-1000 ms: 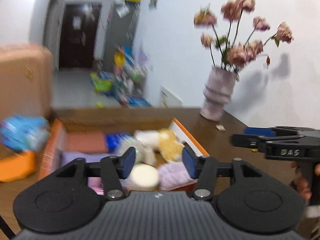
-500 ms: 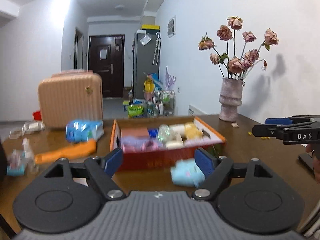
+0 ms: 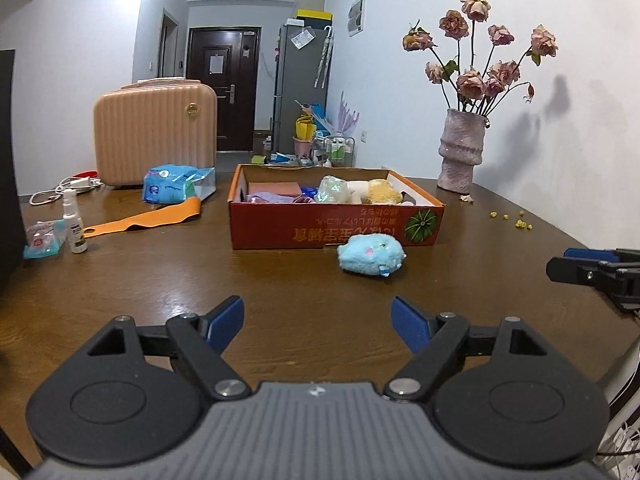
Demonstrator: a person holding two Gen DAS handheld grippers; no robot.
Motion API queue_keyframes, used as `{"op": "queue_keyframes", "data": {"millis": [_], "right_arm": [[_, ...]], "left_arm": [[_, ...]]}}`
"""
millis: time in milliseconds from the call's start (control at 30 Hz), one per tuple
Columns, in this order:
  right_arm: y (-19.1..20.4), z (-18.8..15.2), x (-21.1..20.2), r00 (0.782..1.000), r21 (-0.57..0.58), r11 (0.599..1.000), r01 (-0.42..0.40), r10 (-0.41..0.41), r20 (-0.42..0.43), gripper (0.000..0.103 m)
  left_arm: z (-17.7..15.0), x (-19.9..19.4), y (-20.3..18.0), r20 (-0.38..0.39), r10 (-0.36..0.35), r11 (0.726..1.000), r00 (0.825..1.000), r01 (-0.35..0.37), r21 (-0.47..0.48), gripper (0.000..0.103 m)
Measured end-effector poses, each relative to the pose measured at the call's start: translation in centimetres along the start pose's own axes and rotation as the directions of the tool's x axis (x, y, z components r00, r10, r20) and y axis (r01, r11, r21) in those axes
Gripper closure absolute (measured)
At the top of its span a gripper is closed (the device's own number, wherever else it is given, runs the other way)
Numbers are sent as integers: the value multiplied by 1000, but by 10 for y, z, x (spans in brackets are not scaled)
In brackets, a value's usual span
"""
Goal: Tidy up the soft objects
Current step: 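Move the left tool back toward the light-blue plush toy, then grasp the light-blue plush toy with the left tool and lift it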
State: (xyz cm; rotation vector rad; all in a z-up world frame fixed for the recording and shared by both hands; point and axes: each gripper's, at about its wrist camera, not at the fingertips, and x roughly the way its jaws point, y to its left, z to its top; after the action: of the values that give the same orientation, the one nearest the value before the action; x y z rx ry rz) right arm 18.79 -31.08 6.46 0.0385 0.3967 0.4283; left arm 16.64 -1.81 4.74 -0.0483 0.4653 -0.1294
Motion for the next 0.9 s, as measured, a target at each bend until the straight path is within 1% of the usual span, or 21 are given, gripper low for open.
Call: {"op": "queue_keyframes", "data": {"millis": [100,233,333,400,533,633,700,733,833,867,900], "right_arm": [[-5,2,11,1000,24,999,-21,22,-6,34],[-12,5,45,998,48,998,-41,43,-55,34],[-18,10,80,994,65,997,-48,54,-97,34],[-24,16,106,991,85,995,-56,66,-120,35],[-36,27,161,984,130,989,-75,95,-150,43],[-43,33,199,979,163,983,-82,110,-172,45],[-46,35,220,975,178,980,-86,120,-188,48],[-48,35,229,973,182,979,-88,124,-196,51],[-52,34,250,968,200,975,-94,137,-211,58],[-55,33,253,966,220,970,-106,152,-208,60],[-58,32,257,962,247,961,-121,175,-208,60]], "left_arm": [[6,17,-3,-18,-24,1000,1000,24,-5,20],[16,53,-4,-55,-73,997,996,72,-29,20],[25,92,-1,-106,-110,992,988,103,-67,20],[30,116,2,-125,-135,988,983,125,-86,20],[43,171,8,-175,-191,976,966,167,-143,22],[52,205,14,-195,-228,963,954,192,-187,27],[56,223,16,-213,-266,952,940,221,-213,37],[57,230,17,-216,-286,945,933,238,-225,39],[56,246,21,-228,-319,930,920,257,-264,48],[55,250,24,-233,-335,922,913,266,-283,52],[53,252,27,-232,-356,910,905,279,-306,52]]}}
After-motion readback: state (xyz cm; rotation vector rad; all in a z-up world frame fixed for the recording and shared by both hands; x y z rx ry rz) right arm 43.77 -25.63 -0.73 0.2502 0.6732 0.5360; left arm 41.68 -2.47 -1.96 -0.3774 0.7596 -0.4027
